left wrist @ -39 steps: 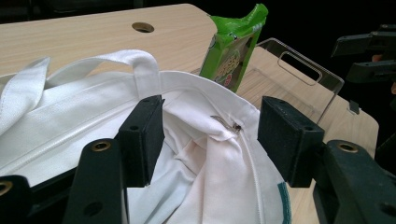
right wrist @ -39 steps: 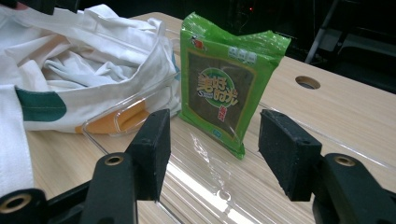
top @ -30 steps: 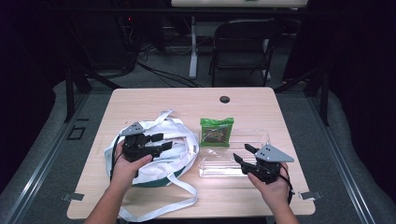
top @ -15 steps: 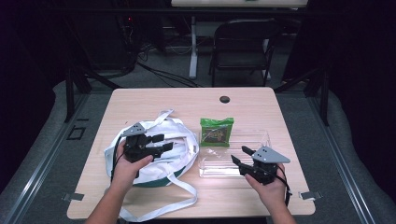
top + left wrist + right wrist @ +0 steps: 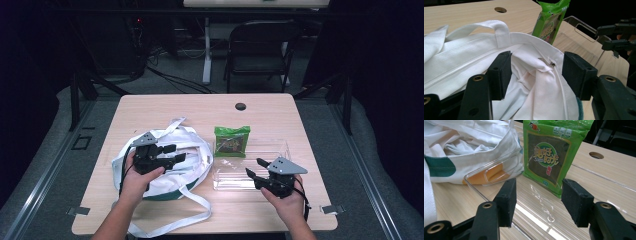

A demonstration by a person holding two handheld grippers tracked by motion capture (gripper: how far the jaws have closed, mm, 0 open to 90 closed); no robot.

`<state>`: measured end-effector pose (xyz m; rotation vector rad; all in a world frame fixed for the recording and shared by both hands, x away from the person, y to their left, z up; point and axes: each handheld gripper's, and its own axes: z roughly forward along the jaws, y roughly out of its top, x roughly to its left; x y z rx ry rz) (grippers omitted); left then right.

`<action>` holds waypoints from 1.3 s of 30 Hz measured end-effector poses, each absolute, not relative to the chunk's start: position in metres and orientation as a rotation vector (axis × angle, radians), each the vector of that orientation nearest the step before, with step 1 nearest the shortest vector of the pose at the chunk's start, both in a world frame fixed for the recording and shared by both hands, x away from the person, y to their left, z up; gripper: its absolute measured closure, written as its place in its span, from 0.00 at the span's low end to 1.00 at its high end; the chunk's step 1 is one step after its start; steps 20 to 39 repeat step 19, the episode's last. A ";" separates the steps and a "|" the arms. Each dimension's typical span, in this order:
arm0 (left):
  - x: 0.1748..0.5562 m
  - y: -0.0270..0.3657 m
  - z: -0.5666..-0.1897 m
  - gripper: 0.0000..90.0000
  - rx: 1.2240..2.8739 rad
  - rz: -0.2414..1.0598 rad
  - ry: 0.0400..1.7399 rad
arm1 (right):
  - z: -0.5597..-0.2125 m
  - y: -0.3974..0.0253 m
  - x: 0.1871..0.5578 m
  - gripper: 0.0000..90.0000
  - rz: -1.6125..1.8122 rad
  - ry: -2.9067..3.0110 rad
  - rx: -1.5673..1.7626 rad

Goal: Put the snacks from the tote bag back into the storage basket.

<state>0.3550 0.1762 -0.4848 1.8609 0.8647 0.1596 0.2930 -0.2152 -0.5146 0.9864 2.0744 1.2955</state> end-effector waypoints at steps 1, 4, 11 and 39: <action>0.355 0.176 -0.485 0.45 1.861 0.160 0.865 | -0.515 -0.215 0.293 0.51 1.295 2.074 0.986; 0.355 0.177 -0.485 0.46 1.863 0.160 0.868 | -0.515 -0.215 0.293 0.51 1.290 2.078 0.980; 0.355 0.178 -0.484 0.46 1.855 0.162 0.871 | -0.516 -0.215 0.294 0.51 1.275 2.093 0.977; 0.358 0.185 -0.484 0.45 1.828 0.165 0.905 | -0.506 -0.217 0.297 0.48 1.269 2.105 0.942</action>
